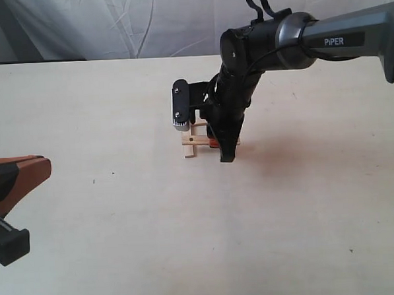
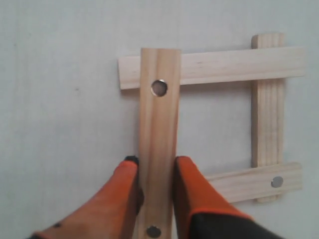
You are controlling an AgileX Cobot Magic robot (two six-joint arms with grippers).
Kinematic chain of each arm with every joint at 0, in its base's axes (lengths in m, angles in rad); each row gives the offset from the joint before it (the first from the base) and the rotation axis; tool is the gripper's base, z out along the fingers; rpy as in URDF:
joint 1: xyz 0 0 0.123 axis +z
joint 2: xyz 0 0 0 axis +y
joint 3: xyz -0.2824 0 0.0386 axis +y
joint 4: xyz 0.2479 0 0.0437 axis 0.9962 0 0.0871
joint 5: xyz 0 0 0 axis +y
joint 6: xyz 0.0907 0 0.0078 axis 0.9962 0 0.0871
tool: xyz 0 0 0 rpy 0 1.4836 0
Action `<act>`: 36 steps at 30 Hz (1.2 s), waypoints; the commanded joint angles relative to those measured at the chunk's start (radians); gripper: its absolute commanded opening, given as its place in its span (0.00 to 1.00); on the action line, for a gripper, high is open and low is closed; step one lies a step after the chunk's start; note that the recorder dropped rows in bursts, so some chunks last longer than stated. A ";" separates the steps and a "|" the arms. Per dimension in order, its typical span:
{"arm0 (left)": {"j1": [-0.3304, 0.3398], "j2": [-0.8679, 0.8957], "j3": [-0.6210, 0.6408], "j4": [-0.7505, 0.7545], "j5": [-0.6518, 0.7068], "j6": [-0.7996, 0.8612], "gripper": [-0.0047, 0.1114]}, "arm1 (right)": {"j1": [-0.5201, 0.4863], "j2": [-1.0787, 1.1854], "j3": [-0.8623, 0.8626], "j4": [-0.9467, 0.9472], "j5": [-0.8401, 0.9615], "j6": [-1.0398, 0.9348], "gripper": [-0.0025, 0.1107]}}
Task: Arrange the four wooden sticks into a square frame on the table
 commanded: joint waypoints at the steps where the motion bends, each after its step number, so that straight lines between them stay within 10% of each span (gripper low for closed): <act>1: 0.004 -0.008 0.007 0.002 -0.006 -0.001 0.04 | -0.005 -0.005 0.005 -0.002 -0.005 -0.004 0.30; 18: 0.004 -0.008 0.007 0.002 -0.006 -0.001 0.04 | -0.005 -0.107 0.005 0.207 0.128 0.170 0.39; 25: 0.004 -0.008 0.007 0.002 -0.006 -0.001 0.04 | -0.005 -0.131 0.005 0.274 0.177 0.404 0.02; 36: 0.004 -0.008 0.007 0.002 -0.006 -0.001 0.04 | -0.107 -0.191 0.037 0.178 0.301 0.834 0.03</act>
